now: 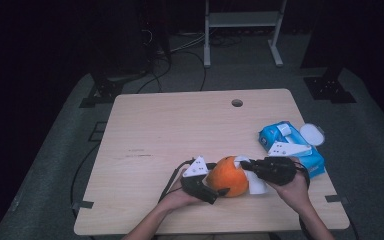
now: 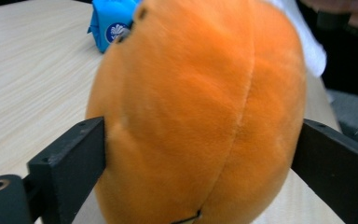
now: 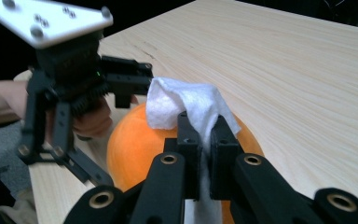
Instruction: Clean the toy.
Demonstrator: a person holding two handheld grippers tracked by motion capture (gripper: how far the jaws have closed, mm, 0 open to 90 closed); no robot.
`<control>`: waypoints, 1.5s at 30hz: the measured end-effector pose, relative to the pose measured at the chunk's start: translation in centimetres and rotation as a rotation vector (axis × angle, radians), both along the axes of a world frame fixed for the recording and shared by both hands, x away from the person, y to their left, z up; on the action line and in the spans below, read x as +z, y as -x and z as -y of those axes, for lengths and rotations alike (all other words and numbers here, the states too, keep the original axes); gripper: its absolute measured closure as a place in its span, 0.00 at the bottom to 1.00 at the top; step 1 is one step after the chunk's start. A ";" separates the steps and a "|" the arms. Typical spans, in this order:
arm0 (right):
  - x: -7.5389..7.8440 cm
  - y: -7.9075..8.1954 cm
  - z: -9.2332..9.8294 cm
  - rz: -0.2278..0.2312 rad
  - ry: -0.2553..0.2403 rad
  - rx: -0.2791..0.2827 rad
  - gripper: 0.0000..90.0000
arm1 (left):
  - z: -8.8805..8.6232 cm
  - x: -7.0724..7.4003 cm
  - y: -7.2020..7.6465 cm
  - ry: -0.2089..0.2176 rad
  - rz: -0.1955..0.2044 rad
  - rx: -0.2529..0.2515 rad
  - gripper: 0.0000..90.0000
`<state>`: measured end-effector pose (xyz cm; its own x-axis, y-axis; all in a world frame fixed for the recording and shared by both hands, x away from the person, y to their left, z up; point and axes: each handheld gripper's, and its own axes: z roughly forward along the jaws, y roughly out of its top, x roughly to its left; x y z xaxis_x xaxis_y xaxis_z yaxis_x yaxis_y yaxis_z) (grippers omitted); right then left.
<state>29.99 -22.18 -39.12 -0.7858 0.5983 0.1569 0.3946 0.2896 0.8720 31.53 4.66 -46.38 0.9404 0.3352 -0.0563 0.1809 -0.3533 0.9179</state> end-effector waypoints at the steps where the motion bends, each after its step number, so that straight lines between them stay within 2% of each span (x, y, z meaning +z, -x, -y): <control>1: 0.0 0.0 -0.1 -0.001 -0.005 0.002 0.94 | 0.0 0.1 0.1 -0.003 0.014 0.000 0.14; 3: 0.2 0.1 -0.2 -0.003 -0.023 0.005 0.94 | -0.3 0.9 0.4 0.000 0.040 0.018 0.30; 4: 0.4 0.2 -0.3 0.004 -0.035 0.005 0.94 | -0.5 1.7 0.6 0.000 0.062 0.018 0.35; 5: 0.8 0.2 -0.2 0.012 -0.051 0.004 0.94 | -0.7 2.5 0.8 0.004 0.079 0.016 0.37; 8: 1.5 0.3 0.3 0.027 -0.103 -0.004 0.94 | -1.6 4.8 1.1 0.038 0.093 0.003 0.37; 10: 1.3 0.0 0.5 0.010 -0.118 -0.010 0.94 | -1.7 5.6 1.4 0.003 0.110 0.008 0.37; 12: 0.2 -0.5 0.2 -0.018 -0.094 -0.018 0.94 | -1.7 5.2 1.2 -0.040 0.093 0.021 0.37; 14: -0.8 -0.8 -0.3 -0.037 -0.048 -0.027 0.94 | -1.7 4.1 0.9 -0.083 0.047 0.031 0.37; 15: -1.1 -0.8 -0.7 -0.044 -0.030 -0.026 0.94 | -1.6 3.6 0.7 -0.084 0.031 0.036 0.37; 17: -0.9 -0.4 -1.5 -0.022 0.001 -0.028 0.94 | -1.6 3.7 0.6 -0.077 0.021 0.046 0.37; 20: -0.1 0.1 -2.1 0.019 0.001 -0.019 0.95 | -1.4 3.6 0.6 -0.085 0.020 0.067 0.37; 22: 0.5 0.5 -2.6 0.038 -0.002 0.010 0.94 | -1.2 3.4 0.6 -0.076 0.013 0.073 0.37; 23: 0.6 0.8 -3.0 0.044 -0.001 0.025 0.95 | -1.0 3.5 0.6 -0.086 0.018 0.073 0.36; 26: 0.7 1.5 -4.0 0.063 0.026 0.057 0.94 | -0.6 3.4 0.8 -0.087 0.029 0.068 0.34; 28: 0.6 1.5 -4.2 0.068 0.043 0.061 0.94 | -0.7 3.3 0.8 -0.080 0.039 0.060 0.28; 29: 0.5 1.3 -4.0 0.063 0.040 0.061 0.94 | -0.9 3.1 0.6 -0.061 0.045 0.054 0.23; 32: 0.0 0.6 -3.1 0.034 0.026 0.038 0.94 | -1.7 2.8 -0.2 -0.022 0.028 0.035 0.16; 34: -0.1 0.5 -2.8 0.027 0.019 0.035 0.94 | -1.9 2.6 -0.4 -0.020 0.027 0.030 0.12; 36: -0.2 0.3 -2.3 0.022 0.019 0.018 0.94 | -2.1 2.0 -0.9 -0.015 0.002 0.013 0.11; 37: -0.3 0.2 -2.0 0.002 -0.001 0.020 0.94 | -1.9 1.5 -1.0 -0.003 -0.009 0.003 0.10; 39: -0.4 0.1 -2.1 0.006 -0.007 0.026 0.94 | -1.6 1.2 -0.9 -0.007 -0.004 0.003 0.12; 40: -0.4 0.1 -2.2 0.008 -0.007 0.029 0.94 | -1.7 1.4 -0.6 -0.011 0.016 0.027 0.19; 42: -0.3 0.1 -2.2 0.008 -0.014 0.023 0.94 | -1.7 2.1 -0.2 -0.007 0.026 0.051 0.32; 43: -0.2 0.1 -2.1 0.007 -0.022 0.016 0.94 | -1.7 2.7 0.0 -0.002 0.040 0.052 0.35; 44: -0.1 0.0 -1.7 0.003 -0.034 0.004 0.94 | -1.7 2.7 0.0 -0.002 0.040 0.052 0.36; 45: -0.1 -0.1 -1.4 -0.002 -0.043 -0.003 0.94 | -1.9 3.7 0.3 0.028 0.042 0.038 0.37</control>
<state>30.05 -20.74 -39.21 -0.7838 0.5932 0.1837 0.3969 0.2511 0.8828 31.28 6.60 -42.66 0.9289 0.3693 -0.0264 0.1544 -0.3214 0.9343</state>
